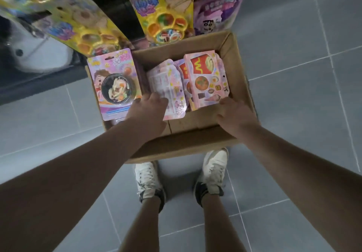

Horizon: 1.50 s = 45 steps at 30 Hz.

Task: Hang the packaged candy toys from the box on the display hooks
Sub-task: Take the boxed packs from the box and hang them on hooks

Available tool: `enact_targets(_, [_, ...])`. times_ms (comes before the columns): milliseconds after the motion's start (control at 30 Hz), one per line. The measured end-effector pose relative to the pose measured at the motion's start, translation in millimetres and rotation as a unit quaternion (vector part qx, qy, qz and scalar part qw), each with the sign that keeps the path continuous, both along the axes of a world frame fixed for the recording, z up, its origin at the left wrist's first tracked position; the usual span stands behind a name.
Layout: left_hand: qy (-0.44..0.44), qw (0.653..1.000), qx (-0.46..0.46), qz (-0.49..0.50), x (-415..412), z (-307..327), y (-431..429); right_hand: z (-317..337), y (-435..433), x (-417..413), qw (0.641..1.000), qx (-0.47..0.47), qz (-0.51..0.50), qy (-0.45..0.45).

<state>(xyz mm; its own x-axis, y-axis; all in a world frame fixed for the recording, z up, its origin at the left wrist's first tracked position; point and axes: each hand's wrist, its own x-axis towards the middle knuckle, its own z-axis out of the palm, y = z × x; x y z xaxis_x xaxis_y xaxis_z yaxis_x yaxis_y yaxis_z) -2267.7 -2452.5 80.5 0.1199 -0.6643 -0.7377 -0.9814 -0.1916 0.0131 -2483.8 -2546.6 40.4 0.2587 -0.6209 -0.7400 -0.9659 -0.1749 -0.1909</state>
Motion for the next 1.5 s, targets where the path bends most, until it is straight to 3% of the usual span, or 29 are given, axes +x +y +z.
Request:
enact_targets(167, [0.009,1.0,-0.02,-0.021,1.8,-18.6,-14.1,-18.3,-11.9,5.9,0.998,0.045,-0.052,0.001])
enact_targets(267, [0.007,0.999,-0.029,-0.03,1.5,-35.7,-23.0,-40.3,-19.5,16.0,0.97,0.081,-0.226,-0.02])
enact_targets(367, [0.012,0.999,-0.037,-0.037,2.9,-53.5,-29.9,-72.6,-21.0,23.3,0.897,0.134,-0.415,-0.065])
enact_targets(533, [0.021,0.998,-0.054,-0.036,6.3,-75.8,-30.5,-117.2,-24.0,32.5,0.727,0.236,-0.63,-0.136])
enact_targets(833, [0.03,0.999,-0.036,0.0,15.1,-78.6,-40.9,-117.0,-30.8,28.8,0.617,0.25,-0.724,-0.181])
enact_targets(967, [0.102,0.989,-0.032,0.107,20.1,-69.6,-53.1,-99.2,-30.9,20.5,0.571,0.253,-0.743,-0.241])
enact_targets(1000, [0.128,0.979,-0.042,0.154,21.9,-68.6,-55.5,-95.2,-28.7,17.0,0.572,0.265,-0.729,-0.266])
enact_targets(1067, [0.185,0.94,-0.062,0.279,21.2,-63.6,-62.9,-86.8,-22.2,6.9,0.61,0.281,-0.681,-0.292])
enact_targets(1133, [0.253,0.855,-0.067,0.447,18.7,-61.6,-69.7,-80.2,-16.6,-6.8,0.666,0.272,-0.623,-0.309])
enact_targets(1200, [0.311,0.776,-0.03,0.548,19.0,-57.8,-69.7,-72.2,-13.9,-19.2,0.71,0.26,-0.567,-0.327])
enact_targets(1233, [0.323,0.766,-0.007,0.556,22.1,-60.0,-66.8,-69.0,-13.6,-24.5,0.724,0.258,-0.544,-0.335])
enact_targets(1333, [0.353,0.778,0.03,0.518,24.3,-65.5,-46.6,-58.7,-15.2,-35.5,0.747,0.264,-0.501,-0.349])
enact_targets(1500, [0.409,0.724,-0.012,0.556,24.3,-61.6,-21.0,-52.5,-16.2,-35.8,0.758,0.312,-0.468,-0.331])
